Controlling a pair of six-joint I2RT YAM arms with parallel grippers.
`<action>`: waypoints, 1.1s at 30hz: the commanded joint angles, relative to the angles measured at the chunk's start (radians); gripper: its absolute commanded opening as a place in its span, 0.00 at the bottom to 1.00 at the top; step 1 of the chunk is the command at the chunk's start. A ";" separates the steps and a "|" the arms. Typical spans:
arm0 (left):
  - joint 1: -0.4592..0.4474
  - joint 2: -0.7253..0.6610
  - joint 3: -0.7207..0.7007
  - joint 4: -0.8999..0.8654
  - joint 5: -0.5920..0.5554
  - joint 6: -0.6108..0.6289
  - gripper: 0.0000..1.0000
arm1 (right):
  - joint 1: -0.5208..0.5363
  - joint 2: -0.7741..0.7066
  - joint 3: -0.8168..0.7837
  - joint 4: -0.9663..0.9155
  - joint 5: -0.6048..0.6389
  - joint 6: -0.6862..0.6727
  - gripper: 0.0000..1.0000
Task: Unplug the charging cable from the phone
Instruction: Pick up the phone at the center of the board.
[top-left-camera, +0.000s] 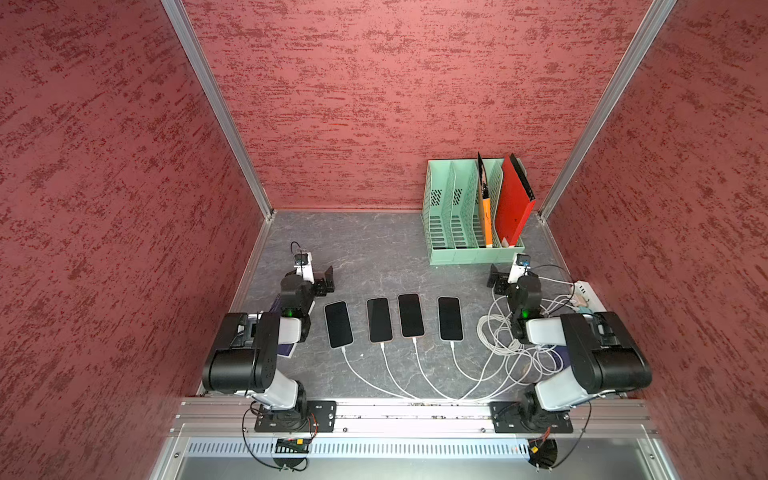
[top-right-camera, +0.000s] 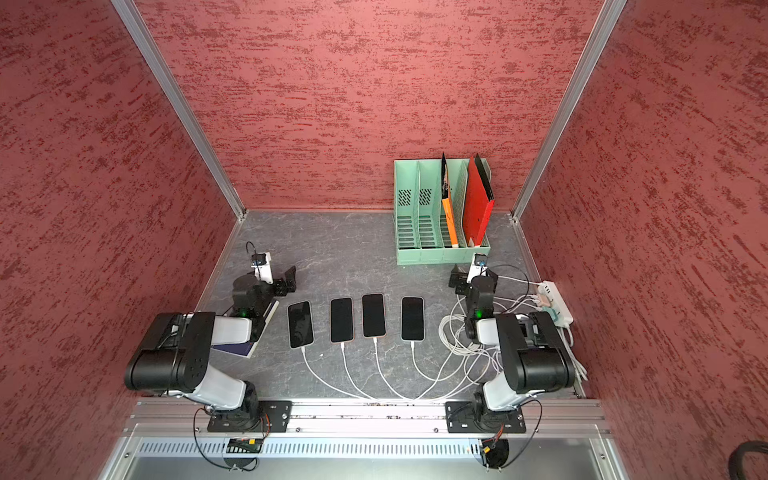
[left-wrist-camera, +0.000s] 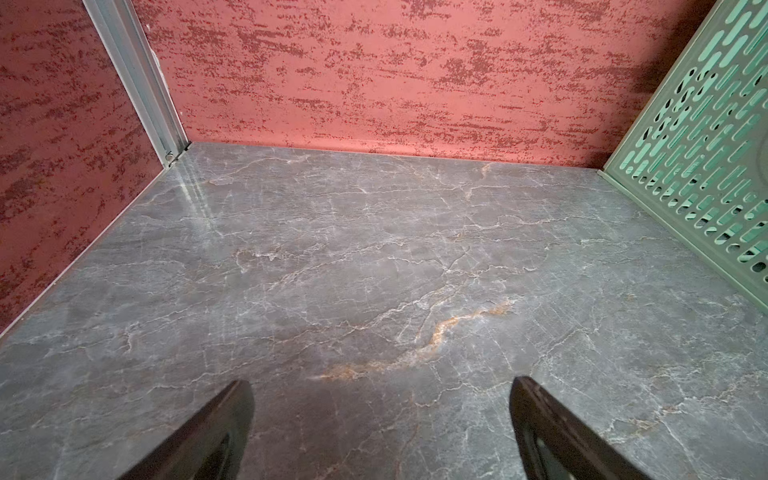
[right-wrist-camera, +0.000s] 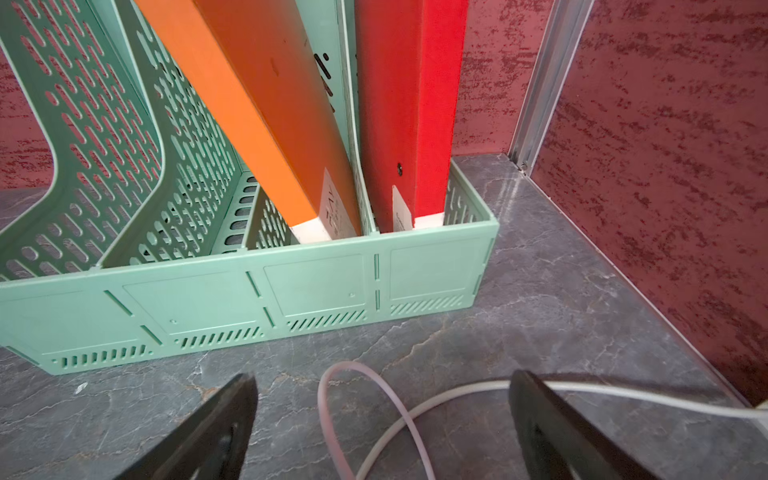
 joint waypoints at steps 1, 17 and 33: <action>0.009 -0.012 0.016 -0.004 0.016 0.005 1.00 | -0.006 -0.005 -0.004 0.023 -0.017 -0.011 0.99; 0.006 -0.013 0.016 -0.003 0.009 0.003 1.00 | -0.006 -0.003 -0.003 0.021 -0.017 -0.010 0.99; -0.407 -0.498 0.498 -1.179 -0.282 -0.332 1.00 | 0.134 -0.539 0.524 -1.344 0.153 0.584 0.99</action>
